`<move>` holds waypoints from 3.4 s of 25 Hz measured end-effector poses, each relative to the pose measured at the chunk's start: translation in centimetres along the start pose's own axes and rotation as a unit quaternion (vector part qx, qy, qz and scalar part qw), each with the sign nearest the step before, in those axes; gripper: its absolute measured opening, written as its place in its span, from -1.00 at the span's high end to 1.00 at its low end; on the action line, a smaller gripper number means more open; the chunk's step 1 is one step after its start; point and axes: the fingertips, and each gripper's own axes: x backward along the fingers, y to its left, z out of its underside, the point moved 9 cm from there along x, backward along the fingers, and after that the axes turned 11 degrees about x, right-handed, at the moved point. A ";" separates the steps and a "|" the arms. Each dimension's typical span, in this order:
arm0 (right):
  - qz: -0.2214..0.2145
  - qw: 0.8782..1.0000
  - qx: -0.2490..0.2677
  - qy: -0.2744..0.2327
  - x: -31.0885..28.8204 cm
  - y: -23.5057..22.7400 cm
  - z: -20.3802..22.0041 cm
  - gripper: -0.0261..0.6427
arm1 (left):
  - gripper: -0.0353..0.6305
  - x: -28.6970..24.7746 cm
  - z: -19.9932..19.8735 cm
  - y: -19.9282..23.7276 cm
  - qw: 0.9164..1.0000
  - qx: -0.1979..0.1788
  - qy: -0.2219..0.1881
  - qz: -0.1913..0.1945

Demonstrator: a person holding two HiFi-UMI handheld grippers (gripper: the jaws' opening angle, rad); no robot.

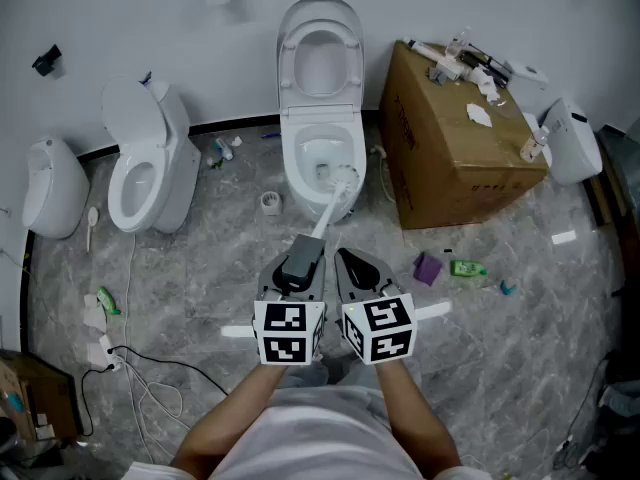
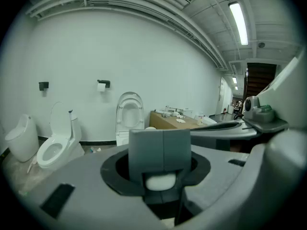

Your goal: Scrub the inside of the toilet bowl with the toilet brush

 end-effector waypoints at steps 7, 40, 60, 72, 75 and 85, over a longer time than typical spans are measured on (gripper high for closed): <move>0.003 1.000 -0.014 -0.005 -0.7 1.3 0.4 0.93 | 0.43 0.1 0.4 1.4 1.000 0.002 0.003 0.003; -0.006 0.999 -0.026 0.031 -13.4 -6.9 -1.3 0.93 | 0.43 -13.9 -4.3 6.8 0.999 0.021 0.045 -0.013; -0.016 0.996 -0.058 0.060 -24.5 -19.7 -0.5 0.93 | 0.43 -30.2 -7.1 8.0 0.992 0.008 0.121 -0.031; -0.020 0.993 -0.082 0.079 -31.4 -22.8 3.3 0.93 | 0.43 -36.8 -3.7 11.8 0.986 0.028 0.160 -0.046; -0.016 0.992 -0.088 0.089 -33.4 -23.2 5.3 0.93 | 0.43 -38.8 -2.0 13.3 0.983 0.034 0.174 -0.045; -0.017 0.986 -0.108 0.127 -39.7 -24.4 10.7 0.93 | 0.43 -45.0 3.8 17.2 0.971 0.042 0.232 -0.029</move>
